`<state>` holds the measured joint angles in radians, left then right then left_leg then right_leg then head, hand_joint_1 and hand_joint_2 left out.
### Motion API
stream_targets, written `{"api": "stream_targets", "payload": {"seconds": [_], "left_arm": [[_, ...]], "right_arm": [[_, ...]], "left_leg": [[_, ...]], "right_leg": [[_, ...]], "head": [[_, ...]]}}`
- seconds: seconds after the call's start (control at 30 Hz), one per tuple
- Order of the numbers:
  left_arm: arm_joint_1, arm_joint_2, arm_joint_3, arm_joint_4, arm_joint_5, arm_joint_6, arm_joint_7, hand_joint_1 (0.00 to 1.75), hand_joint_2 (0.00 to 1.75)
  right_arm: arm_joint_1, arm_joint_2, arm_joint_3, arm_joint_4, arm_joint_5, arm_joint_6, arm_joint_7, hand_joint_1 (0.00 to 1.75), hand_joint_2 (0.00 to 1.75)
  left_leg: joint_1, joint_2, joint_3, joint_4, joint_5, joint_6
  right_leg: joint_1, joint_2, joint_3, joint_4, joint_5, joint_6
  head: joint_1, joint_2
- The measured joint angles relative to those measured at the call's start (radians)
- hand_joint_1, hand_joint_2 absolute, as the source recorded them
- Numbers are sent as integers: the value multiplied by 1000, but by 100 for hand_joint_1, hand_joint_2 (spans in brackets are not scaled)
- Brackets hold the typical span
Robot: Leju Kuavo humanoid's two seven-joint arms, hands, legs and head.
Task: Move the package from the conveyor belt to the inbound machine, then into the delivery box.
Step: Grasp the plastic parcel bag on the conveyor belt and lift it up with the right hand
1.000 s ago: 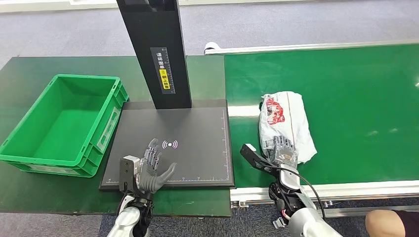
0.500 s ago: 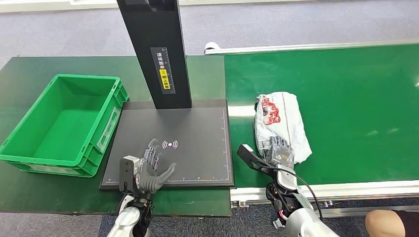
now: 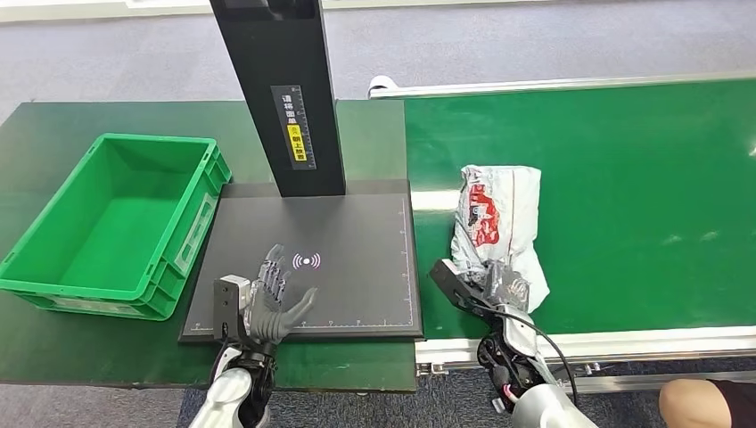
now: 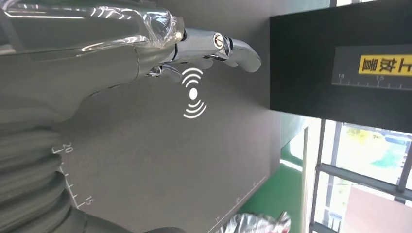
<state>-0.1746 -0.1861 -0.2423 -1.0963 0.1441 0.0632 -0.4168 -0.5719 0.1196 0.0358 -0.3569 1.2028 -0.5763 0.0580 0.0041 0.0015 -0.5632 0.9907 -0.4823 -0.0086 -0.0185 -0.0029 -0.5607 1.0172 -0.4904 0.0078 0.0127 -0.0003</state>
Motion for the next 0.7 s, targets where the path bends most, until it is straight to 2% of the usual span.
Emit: {"api": "stream_targets", "payload": {"seconds": [0.1,0.27,0.37,0.43,0.5,0.6,0.7], "left_arm": [[0,-2,4,-1,-6,3,2,0,175],[0,-5,14,-1,-17,3,0,0,175],[4,-5,19,-3,-23,9,-7,0,175],[12,-5,28,-11,-29,21,-15,0,175],[26,-4,43,-26,-35,37,-24,0,175],[54,0,75,-64,-53,55,-42,0,175],[77,6,115,-107,-73,63,-57,0,175]], "right_arm": [[5,0,-35,-25,-79,-40,-58,175,175],[13,-6,-72,-65,-158,-44,-99,175,175],[30,-6,-100,-102,-266,-63,-199,175,175],[60,-3,-110,-171,-327,-86,-264,175,175],[109,2,-105,-299,-353,-82,-279,175,175],[194,6,-62,-564,-365,4,-245,175,175],[236,4,21,-769,-443,170,-227,175,175]], "left_leg": [[0,0,0,0,0,0],[0,0,0,0,0,0],[0,0,0,0,0,0],[0,0,-1,0,0,0],[0,0,-1,0,0,0],[0,0,-3,0,0,0],[0,2,-3,-1,0,0]], "right_leg": [[0,0,0,0,0,0],[0,0,0,0,0,0],[0,0,0,0,0,0],[0,0,0,0,0,0],[0,0,-1,0,0,0],[0,0,-2,0,0,0],[0,1,-3,0,0,0]], "head": [[0,0],[0,0],[0,0],[0,0],[0,0],[0,0],[0,0]]}}
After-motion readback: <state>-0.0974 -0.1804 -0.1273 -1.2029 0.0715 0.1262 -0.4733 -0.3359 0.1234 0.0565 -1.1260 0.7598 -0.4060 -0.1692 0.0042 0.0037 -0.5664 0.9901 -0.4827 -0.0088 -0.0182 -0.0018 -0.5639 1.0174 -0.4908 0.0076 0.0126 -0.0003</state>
